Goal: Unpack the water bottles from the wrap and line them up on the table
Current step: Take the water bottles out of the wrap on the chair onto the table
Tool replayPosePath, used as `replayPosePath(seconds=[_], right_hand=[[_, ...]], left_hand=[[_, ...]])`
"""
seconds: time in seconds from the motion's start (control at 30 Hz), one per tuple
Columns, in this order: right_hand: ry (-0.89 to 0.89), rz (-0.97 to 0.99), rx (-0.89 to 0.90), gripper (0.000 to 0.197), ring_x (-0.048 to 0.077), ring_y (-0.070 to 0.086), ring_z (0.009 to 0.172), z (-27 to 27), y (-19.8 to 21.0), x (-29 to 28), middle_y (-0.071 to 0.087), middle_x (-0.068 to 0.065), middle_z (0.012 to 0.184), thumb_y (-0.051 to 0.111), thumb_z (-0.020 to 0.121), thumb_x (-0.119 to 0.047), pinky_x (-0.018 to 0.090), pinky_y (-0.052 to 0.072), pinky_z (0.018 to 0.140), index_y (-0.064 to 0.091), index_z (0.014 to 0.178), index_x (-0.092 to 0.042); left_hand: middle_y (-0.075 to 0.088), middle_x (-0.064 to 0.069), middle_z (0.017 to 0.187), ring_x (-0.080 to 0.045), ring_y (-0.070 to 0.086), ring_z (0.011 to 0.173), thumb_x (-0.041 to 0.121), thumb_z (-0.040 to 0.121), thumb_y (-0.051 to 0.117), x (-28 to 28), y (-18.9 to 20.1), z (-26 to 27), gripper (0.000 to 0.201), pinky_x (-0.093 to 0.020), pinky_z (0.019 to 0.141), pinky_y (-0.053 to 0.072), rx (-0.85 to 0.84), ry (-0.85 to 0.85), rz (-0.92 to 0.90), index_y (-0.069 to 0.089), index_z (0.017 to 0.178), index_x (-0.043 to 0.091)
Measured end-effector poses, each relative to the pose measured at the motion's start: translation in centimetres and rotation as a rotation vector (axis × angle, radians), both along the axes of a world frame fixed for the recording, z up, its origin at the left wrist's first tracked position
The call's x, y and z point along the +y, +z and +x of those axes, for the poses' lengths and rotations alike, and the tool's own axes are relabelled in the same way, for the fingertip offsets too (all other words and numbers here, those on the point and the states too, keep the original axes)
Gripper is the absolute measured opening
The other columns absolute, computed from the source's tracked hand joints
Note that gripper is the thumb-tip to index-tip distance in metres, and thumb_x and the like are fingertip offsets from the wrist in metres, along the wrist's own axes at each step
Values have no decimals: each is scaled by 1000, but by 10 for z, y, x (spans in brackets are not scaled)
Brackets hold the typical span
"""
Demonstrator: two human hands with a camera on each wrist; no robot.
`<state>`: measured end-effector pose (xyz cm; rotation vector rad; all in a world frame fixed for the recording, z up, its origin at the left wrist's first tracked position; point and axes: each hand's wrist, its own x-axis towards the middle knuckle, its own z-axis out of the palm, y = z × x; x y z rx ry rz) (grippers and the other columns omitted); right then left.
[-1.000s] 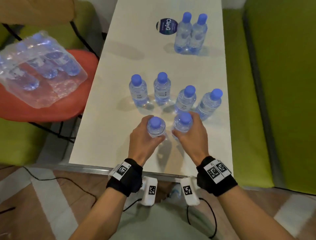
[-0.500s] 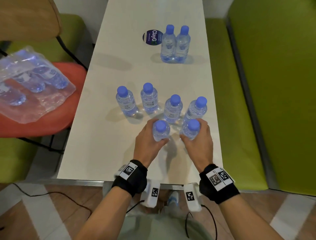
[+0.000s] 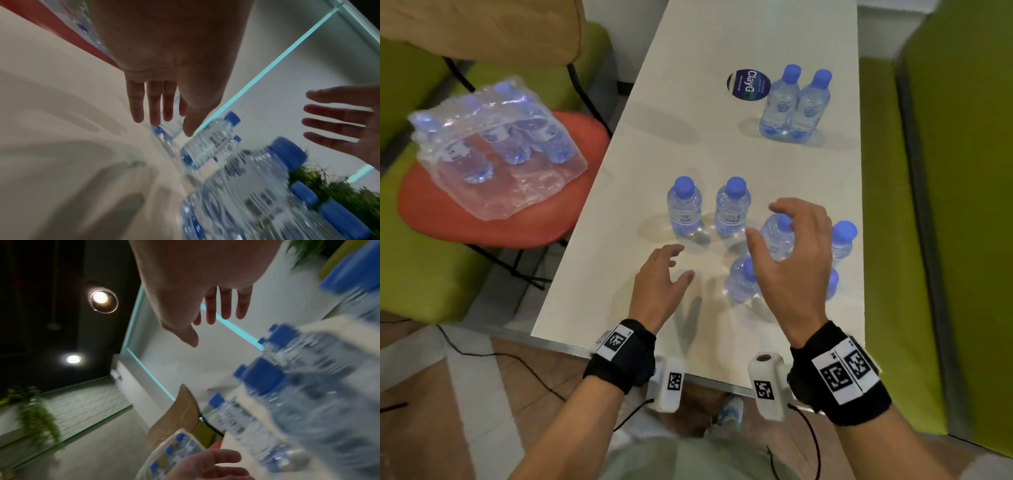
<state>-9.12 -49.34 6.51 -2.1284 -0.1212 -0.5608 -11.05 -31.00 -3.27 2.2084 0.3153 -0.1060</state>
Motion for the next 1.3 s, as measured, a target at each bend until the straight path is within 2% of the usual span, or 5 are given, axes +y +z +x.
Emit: replayPosePath(seconds=[0.37, 0.8, 0.93, 1.07, 1.3], right_hand=[[455, 67, 121, 20, 13, 57, 98, 35, -9, 162, 58, -3, 104, 61, 85, -1, 38, 52, 81, 64, 103, -10], [603, -329, 281, 31, 27, 59, 108, 158, -31, 326, 62, 11, 118, 55, 86, -10, 29, 42, 91, 69, 114, -8], [677, -497, 319, 35, 34, 59, 108, 189, -37, 352, 64, 15, 115, 53, 85, -10, 33, 45, 84, 60, 120, -8], [705, -585, 335, 59, 40, 61, 94, 213, -41, 369, 58, 18, 117, 51, 86, -8, 35, 43, 70, 36, 142, -13], [634, -683, 280, 62, 36, 61, 95, 235, -50, 381, 51, 16, 126, 57, 88, -11, 36, 38, 62, 30, 143, -17]], left_hand=[[59, 6, 120, -10, 62, 102, 23, 88, 67, 136, 17, 7, 30, -39, 91, 52, -69, 347, 41, 62, 118, 23], [51, -3, 130, -13, 52, 79, 17, 89, 59, 278, 42, 99, 41, -6, 76, 31, -136, 468, 253, 59, 129, 10], [59, -2, 132, -21, 59, 110, 20, 80, 56, 305, 42, 136, 48, -28, 96, 45, -109, 405, 326, 61, 128, 15], [68, -13, 102, -33, 64, 94, 16, 79, 50, 321, 49, 169, 31, -36, 75, 51, -1, 426, 407, 64, 107, 10], [61, -18, 119, -35, 60, 108, 5, 92, 43, 335, 56, 198, 34, -37, 79, 45, 232, 300, 509, 55, 123, 6]])
